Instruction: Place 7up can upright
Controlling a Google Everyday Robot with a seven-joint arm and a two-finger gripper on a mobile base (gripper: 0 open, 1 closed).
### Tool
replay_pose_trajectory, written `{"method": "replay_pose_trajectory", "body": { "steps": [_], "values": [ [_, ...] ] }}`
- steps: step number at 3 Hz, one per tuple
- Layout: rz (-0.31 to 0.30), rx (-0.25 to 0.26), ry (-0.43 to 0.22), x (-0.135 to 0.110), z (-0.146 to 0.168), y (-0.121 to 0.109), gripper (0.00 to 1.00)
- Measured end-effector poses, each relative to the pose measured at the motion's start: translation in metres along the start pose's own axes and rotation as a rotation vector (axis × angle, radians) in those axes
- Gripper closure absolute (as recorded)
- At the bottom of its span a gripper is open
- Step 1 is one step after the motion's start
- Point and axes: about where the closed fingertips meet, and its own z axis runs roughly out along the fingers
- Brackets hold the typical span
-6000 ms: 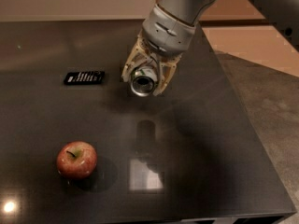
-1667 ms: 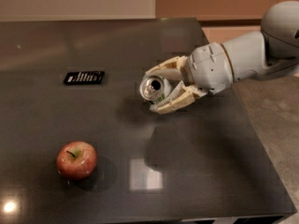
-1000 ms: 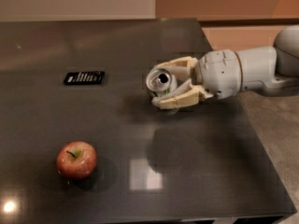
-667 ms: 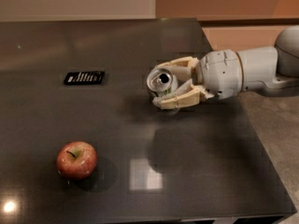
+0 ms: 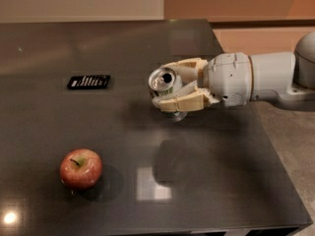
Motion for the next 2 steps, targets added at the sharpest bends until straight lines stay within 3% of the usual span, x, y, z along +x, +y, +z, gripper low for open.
{"method": "replay_pose_trajectory", "body": {
  "steps": [2],
  "values": [
    [0.162, 0.116, -0.028, 0.015, 0.001, -0.002, 1.0]
  ]
}}
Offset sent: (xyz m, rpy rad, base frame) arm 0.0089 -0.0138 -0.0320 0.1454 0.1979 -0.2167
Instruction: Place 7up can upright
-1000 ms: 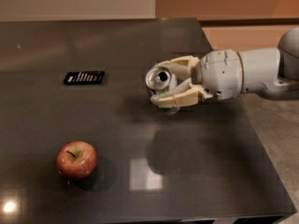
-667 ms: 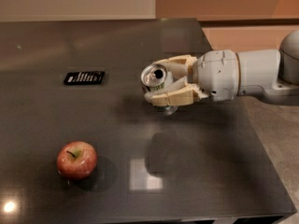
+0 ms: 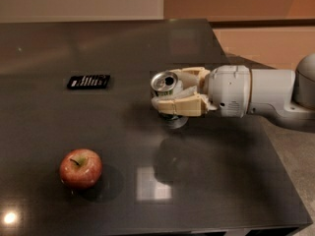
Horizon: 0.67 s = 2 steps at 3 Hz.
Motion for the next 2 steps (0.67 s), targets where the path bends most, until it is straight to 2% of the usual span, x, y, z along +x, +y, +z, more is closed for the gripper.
{"method": "replay_pose_trajectory", "body": {
  "steps": [1, 2],
  "values": [
    [0.042, 0.031, -0.043, 0.0095, -0.0011, -0.0001, 1.0],
    [0.048, 0.055, -0.096, 0.0141, -0.0026, -0.0007, 1.0]
  ]
}}
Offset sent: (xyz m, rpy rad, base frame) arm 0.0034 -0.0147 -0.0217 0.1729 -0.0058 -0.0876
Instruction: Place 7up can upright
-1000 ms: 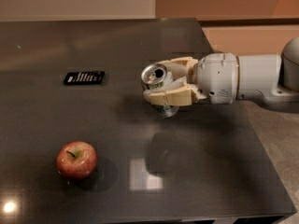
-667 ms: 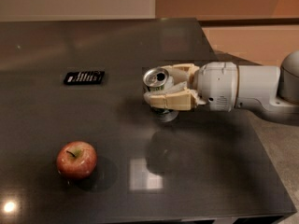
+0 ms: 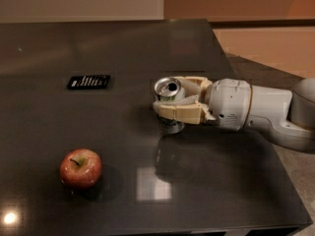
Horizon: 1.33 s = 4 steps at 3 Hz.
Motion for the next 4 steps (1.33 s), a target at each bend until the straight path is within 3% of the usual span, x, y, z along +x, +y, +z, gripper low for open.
{"method": "replay_pose_trajectory", "body": {
  "steps": [3, 4],
  "values": [
    [0.038, 0.025, -0.035, 0.019, -0.007, -0.002, 1.0],
    [0.064, 0.024, -0.041, 0.025, -0.009, -0.003, 0.81]
  ]
}}
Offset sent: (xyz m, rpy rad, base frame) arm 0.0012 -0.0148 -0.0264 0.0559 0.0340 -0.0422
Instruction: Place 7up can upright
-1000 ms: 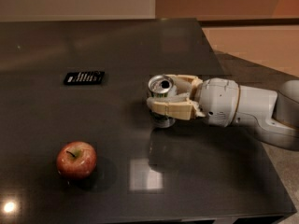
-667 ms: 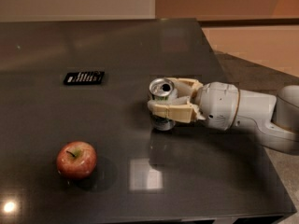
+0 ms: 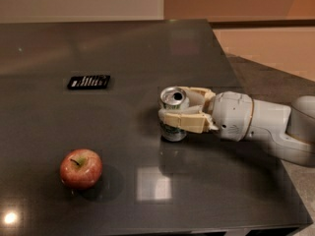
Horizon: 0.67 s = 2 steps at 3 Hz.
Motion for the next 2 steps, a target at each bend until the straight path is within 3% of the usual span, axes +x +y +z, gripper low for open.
{"method": "replay_pose_trajectory", "body": {
  "steps": [2],
  "values": [
    [0.064, 0.006, -0.028, 0.0098, -0.0051, -0.0043, 0.35]
  ]
}}
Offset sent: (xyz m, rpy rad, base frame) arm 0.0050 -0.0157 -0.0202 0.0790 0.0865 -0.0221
